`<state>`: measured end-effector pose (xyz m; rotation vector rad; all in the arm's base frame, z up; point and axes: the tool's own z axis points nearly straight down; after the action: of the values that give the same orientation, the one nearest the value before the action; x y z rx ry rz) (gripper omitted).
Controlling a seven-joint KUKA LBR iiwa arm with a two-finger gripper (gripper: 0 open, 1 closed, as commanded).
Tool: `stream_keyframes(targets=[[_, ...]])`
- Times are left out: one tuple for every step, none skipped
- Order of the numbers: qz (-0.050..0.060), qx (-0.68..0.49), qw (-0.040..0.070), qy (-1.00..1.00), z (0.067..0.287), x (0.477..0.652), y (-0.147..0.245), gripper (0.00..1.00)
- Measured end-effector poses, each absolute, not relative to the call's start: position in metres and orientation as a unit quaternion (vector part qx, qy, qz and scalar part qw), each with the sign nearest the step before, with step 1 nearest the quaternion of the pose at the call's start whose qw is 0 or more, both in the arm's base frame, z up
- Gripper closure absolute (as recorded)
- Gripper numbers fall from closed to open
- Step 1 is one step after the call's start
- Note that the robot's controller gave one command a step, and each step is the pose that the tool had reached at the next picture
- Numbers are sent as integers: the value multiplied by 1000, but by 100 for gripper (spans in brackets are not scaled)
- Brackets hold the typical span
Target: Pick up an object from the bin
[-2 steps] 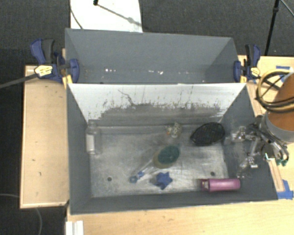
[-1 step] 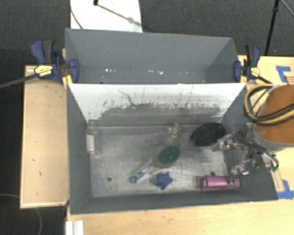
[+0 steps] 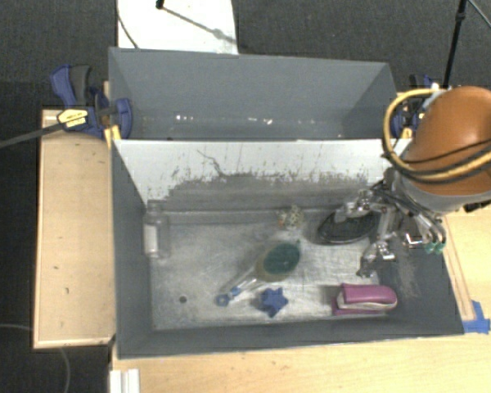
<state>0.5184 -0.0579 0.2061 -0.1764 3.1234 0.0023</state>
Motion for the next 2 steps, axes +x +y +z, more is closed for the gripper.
stream_keyframes(targets=[[1, -21, -2, 1000, 95, 546, -35, 0], [1, -2, 5, 1000, 73, 580, 49, 0]])
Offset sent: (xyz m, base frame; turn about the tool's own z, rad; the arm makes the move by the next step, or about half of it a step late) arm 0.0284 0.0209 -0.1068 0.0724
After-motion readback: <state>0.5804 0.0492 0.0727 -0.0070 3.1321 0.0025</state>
